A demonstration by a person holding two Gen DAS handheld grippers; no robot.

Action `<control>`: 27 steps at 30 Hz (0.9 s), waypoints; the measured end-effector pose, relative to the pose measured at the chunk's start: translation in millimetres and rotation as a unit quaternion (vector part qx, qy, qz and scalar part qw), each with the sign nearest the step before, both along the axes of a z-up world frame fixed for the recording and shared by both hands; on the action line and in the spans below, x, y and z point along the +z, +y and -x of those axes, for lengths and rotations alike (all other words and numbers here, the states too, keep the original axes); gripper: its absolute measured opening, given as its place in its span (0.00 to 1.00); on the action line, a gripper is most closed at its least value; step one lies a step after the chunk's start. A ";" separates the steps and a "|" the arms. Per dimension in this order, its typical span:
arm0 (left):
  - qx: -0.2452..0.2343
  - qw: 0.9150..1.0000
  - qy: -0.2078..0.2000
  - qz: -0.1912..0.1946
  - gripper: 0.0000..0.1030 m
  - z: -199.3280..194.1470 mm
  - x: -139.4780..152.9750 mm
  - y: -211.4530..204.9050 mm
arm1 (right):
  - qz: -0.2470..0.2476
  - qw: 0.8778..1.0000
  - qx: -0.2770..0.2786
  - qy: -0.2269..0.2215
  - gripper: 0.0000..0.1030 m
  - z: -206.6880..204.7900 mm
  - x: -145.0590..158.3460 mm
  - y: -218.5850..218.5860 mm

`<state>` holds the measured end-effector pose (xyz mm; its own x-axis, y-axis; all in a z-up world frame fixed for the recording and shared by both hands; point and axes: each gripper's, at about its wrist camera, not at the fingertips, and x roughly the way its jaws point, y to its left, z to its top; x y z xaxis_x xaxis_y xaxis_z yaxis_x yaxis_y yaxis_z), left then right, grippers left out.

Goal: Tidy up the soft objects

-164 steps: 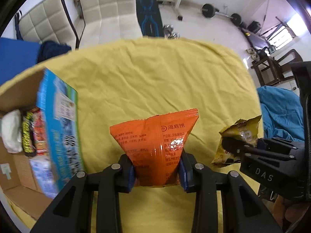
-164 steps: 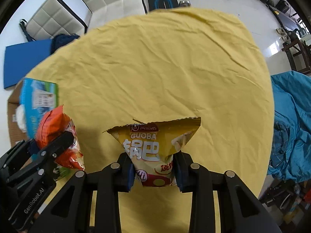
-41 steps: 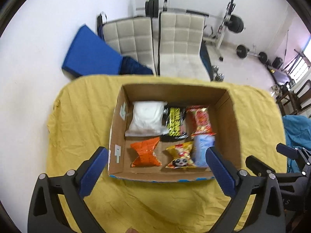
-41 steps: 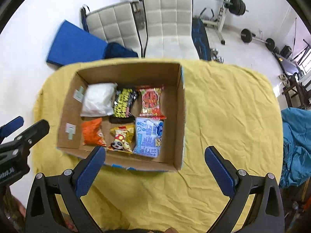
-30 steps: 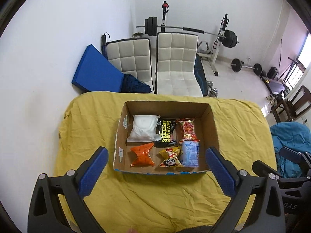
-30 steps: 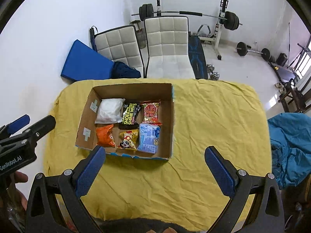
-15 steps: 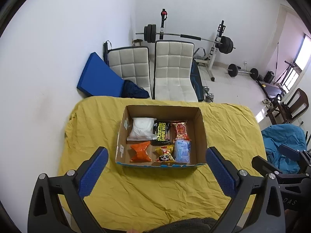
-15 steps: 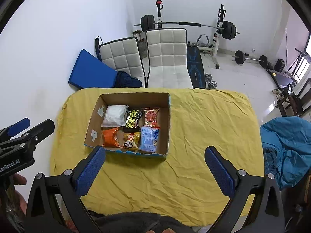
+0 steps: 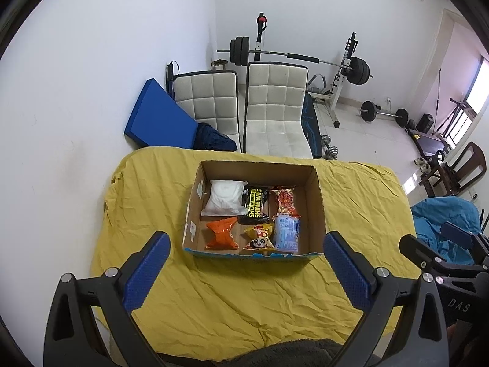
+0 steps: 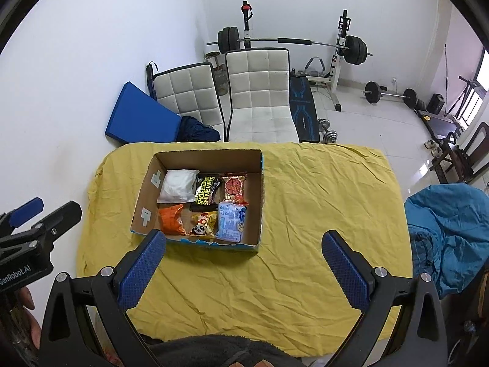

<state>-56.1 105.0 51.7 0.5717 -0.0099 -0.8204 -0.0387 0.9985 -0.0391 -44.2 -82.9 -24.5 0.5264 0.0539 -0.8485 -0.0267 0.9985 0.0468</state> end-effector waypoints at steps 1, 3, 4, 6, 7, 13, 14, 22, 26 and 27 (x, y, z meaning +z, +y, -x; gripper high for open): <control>0.000 1.000 0.003 0.003 1.00 0.6 -0.6 -0.1 | 0.001 1.000 -0.001 -0.001 1.00 0.0 -0.1 -0.3; 0.003 1.000 0.004 0.008 1.00 2.6 -2.0 0.4 | 0.000 1.000 -0.005 -0.002 1.00 1.1 0.5 -2.8; 0.003 1.000 0.005 0.010 1.00 3.5 -2.7 0.7 | 0.002 1.000 -0.006 -0.002 1.00 1.5 0.8 -3.6; 0.005 1.000 0.006 0.007 1.00 4.4 -3.1 1.1 | -0.001 1.000 -0.008 -0.002 1.00 1.9 0.8 -4.8; 0.006 1.000 0.005 0.005 1.00 5.0 -3.1 1.0 | -0.001 1.000 -0.007 -0.002 1.00 2.3 1.0 -4.3; 0.014 1.000 0.004 0.002 1.00 8.4 -2.2 2.7 | 0.001 1.000 -0.006 -0.003 1.00 4.2 2.0 -4.5; 0.015 1.000 0.003 0.002 1.00 8.8 -3.0 2.9 | 0.001 1.000 -0.006 -0.004 1.00 4.9 2.6 -4.3; 0.017 1.000 0.009 -0.004 1.00 9.7 -5.5 2.2 | 0.005 1.000 -0.006 -0.007 1.00 6.5 4.6 -3.9; 0.019 1.000 0.009 -0.005 1.00 10.7 -5.7 1.8 | 0.004 1.000 -0.005 -0.006 1.00 6.7 4.8 -4.2; 0.019 1.000 0.009 -0.005 1.00 11.4 -6.3 1.9 | 0.004 1.000 -0.005 -0.007 1.00 6.5 4.5 -3.8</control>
